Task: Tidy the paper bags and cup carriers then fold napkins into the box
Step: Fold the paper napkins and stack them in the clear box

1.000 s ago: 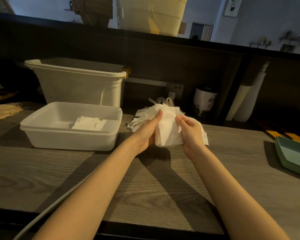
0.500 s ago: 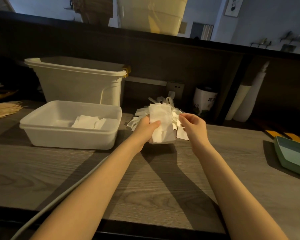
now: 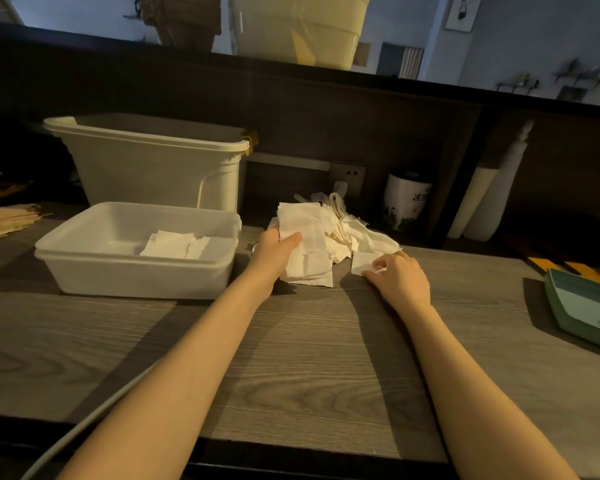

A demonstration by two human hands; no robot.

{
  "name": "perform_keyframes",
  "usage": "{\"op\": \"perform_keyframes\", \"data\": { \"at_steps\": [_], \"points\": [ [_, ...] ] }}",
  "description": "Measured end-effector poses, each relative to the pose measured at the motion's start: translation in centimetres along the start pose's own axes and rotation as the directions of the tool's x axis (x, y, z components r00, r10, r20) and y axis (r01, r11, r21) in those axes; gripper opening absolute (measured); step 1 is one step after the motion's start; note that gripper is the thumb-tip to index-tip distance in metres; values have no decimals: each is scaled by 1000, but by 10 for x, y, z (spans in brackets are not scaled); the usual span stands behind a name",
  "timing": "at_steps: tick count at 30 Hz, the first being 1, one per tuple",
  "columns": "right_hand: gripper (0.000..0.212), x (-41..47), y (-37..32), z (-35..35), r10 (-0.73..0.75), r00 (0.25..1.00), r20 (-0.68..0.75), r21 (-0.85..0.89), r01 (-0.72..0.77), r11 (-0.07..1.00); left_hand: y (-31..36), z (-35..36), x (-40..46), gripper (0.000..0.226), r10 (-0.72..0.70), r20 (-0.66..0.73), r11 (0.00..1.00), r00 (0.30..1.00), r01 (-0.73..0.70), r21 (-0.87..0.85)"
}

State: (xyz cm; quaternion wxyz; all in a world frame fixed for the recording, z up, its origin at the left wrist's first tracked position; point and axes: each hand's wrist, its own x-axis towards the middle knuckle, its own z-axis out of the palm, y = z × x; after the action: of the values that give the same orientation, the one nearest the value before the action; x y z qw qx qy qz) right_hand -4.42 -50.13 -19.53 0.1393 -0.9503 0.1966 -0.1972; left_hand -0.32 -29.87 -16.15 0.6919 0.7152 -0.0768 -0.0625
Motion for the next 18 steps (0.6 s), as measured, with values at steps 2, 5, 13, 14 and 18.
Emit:
{"op": "perform_keyframes", "data": {
  "at_steps": [2, 5, 13, 14, 18],
  "points": [
    [35, 2, 1, 2, 29, 1000, 12, 35, -29, 999, 1, 0, 0, 38, -2, -3, 1000, 1000, 2, 1],
    [22, 1, 1, 3, 49, 999, -18, 62, -47, 997, 1, 0, 1, 38, -8, -3, 1000, 1000, 8, 15],
    [24, -2, -13, -5, 127, 984, -128, 419, -62, 906, 1, 0, -1, 39, -19, -38, 1000, 999, 19, 4],
    [24, -4, -18, -9, 151, 979, -134, 526, -58, 849, 2, 0, -1, 39, -19, -45, 1000, 999, 19, -4],
    [12, -15, -41, -29, 163, 987, -12, 867, -70, 493, 2, 0, -3, 37, -25, -77, 999, 997, 22, -35]
  ]
}}
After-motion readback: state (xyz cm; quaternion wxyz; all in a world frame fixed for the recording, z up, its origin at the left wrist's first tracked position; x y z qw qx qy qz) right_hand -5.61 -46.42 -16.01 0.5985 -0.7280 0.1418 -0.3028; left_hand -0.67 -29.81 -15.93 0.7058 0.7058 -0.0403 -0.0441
